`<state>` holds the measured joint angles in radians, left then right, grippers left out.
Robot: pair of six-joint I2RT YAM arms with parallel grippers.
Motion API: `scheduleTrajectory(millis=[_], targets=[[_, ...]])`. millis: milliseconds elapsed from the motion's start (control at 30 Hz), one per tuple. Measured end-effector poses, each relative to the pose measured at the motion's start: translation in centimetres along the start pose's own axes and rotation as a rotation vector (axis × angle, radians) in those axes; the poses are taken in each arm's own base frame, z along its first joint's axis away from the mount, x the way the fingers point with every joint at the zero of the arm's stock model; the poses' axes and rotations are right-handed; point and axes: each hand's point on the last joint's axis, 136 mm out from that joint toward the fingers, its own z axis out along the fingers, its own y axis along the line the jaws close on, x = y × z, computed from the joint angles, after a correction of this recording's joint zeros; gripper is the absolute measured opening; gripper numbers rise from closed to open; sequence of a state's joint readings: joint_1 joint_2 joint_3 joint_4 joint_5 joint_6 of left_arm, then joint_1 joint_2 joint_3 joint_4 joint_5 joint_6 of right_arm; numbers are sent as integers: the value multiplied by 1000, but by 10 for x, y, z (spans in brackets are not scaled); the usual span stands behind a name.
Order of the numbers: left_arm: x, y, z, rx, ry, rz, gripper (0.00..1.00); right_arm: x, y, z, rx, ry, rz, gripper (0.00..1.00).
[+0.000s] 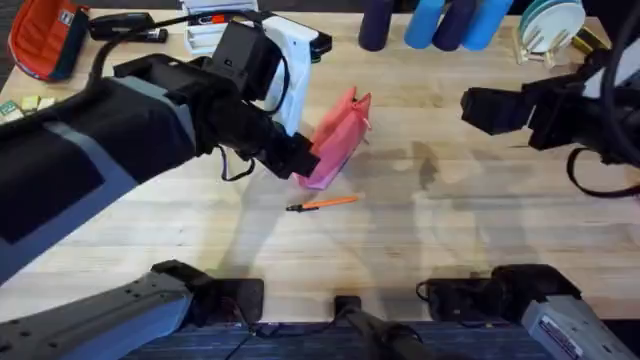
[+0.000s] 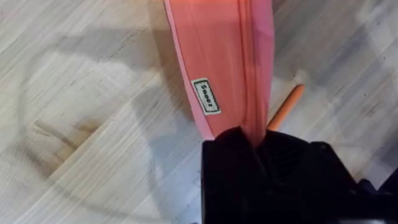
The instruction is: Unzip the bag, pick up the pens from the table one at a time and place them inside, then zip the bag closed.
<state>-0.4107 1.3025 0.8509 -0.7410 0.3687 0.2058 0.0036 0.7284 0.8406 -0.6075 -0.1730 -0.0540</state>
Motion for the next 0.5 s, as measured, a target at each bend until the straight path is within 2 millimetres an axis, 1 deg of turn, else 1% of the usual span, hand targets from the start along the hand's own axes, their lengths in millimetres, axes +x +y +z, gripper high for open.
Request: scheduleTrajectory(millis=[367,500], targets=[[-1,1,0,-3,-3,1,41,0,0,0,0,0,0,997],[-1,1,0,-3,-3,1,41,0,1,0,-7,2,39,997]])
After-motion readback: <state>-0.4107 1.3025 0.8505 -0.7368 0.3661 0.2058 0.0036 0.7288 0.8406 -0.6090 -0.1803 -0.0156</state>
